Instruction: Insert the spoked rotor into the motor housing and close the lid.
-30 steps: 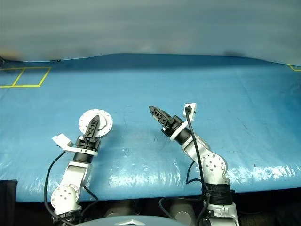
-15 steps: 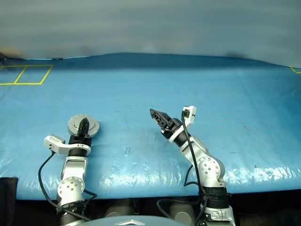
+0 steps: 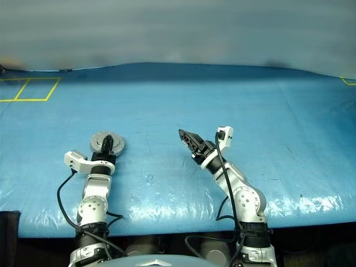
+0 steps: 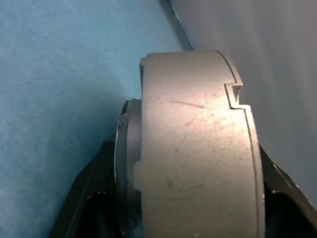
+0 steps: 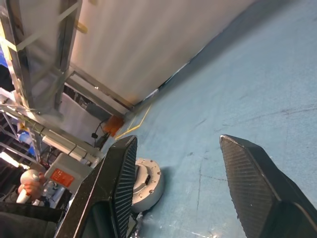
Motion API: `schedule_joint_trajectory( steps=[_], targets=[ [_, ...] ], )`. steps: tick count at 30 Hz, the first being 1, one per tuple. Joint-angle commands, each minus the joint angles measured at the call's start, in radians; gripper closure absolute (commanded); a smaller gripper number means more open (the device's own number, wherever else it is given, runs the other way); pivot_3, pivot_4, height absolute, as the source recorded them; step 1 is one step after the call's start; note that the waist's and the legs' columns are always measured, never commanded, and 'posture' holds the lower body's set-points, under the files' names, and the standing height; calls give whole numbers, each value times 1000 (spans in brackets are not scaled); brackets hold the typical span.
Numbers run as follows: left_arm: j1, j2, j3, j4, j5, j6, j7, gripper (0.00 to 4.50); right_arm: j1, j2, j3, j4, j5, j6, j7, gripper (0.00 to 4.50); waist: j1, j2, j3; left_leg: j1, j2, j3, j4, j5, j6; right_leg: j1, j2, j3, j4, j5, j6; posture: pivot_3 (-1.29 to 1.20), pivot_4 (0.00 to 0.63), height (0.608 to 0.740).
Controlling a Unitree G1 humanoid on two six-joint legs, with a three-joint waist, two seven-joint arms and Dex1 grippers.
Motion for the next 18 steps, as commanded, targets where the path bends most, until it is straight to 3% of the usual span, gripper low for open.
schedule_joint_trajectory(
  steps=[1,3,10,18],
  targets=[
    [7,-23,-14,-41,31,-8,0,1973,-1,16,0,-36,5,-14,9,1712,0,0,0,0,0,0,0,0,0,0,0,0,0,0,0,0,150,740],
    [20,-24,-25,-56,38,-2,-10,1973,0,18,3,-36,0,-13,10,1712,0,0,0,1,0,0,0,0,0,0,0,0,0,0,0,0,150,740],
    [65,-11,-8,-110,76,-31,17,33,-3,13,-9,-32,19,19,6,1685,-1,0,0,1,0,0,0,0,0,0,0,0,0,0,0,0,150,740],
    [128,35,54,-178,121,-84,35,33,-8,4,-7,-27,13,34,7,1685,-1,0,0,1,1,0,0,0,0,0,1,1,0,0,0,0,150,740]
  ],
)
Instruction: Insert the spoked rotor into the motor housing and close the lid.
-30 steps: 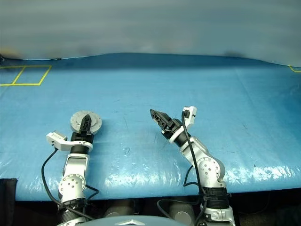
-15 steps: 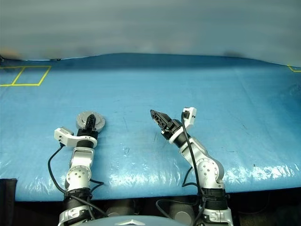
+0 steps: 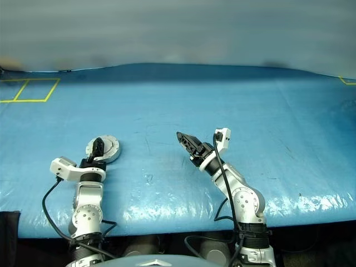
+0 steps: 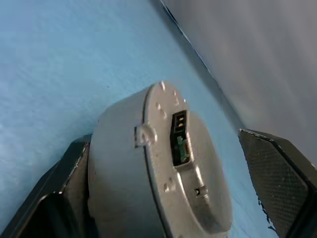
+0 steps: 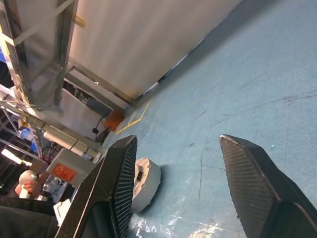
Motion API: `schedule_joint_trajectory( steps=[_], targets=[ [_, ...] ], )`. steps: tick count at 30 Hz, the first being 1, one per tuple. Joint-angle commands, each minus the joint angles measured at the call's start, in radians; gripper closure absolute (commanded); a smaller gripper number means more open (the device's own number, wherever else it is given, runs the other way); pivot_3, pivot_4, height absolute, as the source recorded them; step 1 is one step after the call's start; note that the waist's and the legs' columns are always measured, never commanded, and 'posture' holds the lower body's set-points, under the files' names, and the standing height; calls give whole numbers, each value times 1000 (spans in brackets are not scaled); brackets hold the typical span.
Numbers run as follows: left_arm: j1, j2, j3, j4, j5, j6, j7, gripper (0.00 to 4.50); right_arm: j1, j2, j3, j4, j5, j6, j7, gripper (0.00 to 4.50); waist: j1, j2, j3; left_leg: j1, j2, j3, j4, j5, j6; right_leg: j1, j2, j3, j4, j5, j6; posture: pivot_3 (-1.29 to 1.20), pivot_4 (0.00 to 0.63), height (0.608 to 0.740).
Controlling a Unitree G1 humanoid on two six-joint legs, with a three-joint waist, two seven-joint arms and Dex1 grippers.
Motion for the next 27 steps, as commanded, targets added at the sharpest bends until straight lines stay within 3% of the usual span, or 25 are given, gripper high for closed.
schedule_joint_trajectory(
  steps=[1,9,15,20,27],
  targets=[
    [17,31,32,-54,31,-35,0,33,-13,0,2,-26,1,-2,15,1685,2,0,0,0,0,0,0,0,0,0,0,0,0,0,0,0,150,740],
    [12,74,42,-76,136,-124,-32,33,10,-46,67,-27,-194,-194,136,1685,5,0,0,1,0,0,1,0,0,0,0,-1,0,0,1,0,150,740],
    [9,158,-124,-163,220,-191,-290,33,13,-199,45,-14,-231,-200,267,1685,7,-1,0,1,-1,1,1,0,0,1,-1,-1,-1,1,1,0,150,740],
    [69,309,-351,-237,263,-69,-545,33,-7,-257,35,11,-314,-269,290,1685,-4,0,-1,2,0,4,0,0,0,2,0,2,1,1,1,0,150,740],
    [66,454,-501,-199,414,-14,-648,33,-4,-306,55,25,-372,-312,363,1685,-6,1,0,2,2,4,-2,0,0,1,2,3,1,0,0,0,150,740]
  ],
)
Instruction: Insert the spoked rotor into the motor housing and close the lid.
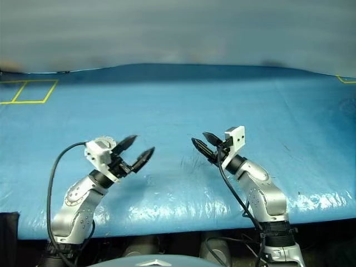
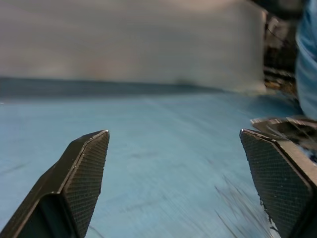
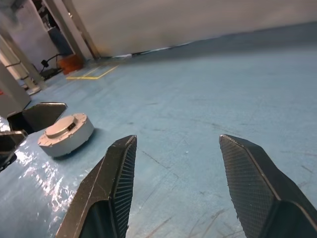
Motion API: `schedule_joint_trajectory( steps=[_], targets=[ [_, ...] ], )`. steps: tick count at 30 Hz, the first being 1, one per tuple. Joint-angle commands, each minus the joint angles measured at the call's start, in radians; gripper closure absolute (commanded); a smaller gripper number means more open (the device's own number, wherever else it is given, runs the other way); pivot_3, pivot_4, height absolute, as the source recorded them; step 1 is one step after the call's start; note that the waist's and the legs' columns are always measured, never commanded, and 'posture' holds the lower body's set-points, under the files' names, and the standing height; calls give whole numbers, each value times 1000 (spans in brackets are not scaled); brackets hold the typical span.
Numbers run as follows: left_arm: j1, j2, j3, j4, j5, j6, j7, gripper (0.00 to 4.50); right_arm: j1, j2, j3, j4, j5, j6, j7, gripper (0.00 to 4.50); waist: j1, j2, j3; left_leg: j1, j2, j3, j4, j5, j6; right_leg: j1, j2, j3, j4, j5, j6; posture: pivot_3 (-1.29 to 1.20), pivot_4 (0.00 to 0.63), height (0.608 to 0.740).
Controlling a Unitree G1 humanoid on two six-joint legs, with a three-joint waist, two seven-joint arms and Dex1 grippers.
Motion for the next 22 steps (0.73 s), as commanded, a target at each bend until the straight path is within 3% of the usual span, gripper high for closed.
schedule_joint_trajectory(
  steps=[1,2,8,22],
  targets=[
    [-15,33,-30,2,70,-3,-31,33,-6,-18,-1,-18,-11,-30,46,1685,1,0,0,0,0,0,0,0,0,0,0,0,0,0,0,0,150,740],
    [-17,45,-41,14,89,-3,-45,33,-6,-33,-1,-9,-32,-30,45,1685,3,0,0,0,0,0,0,0,0,0,0,0,0,0,0,0,150,740],
    [-19,61,-59,45,119,-15,-94,0,0,-54,-4,1,-50,-32,82,23,9,0,0,0,0,0,0,0,0,-1,-1,0,0,0,0,0,150,740],
    [-13,41,-34,38,95,-7,-111,0,-3,-38,7,18,-93,-27,74,23,11,0,0,0,0,0,0,0,0,-1,-2,0,0,0,0,0,150,740]
  ],
)
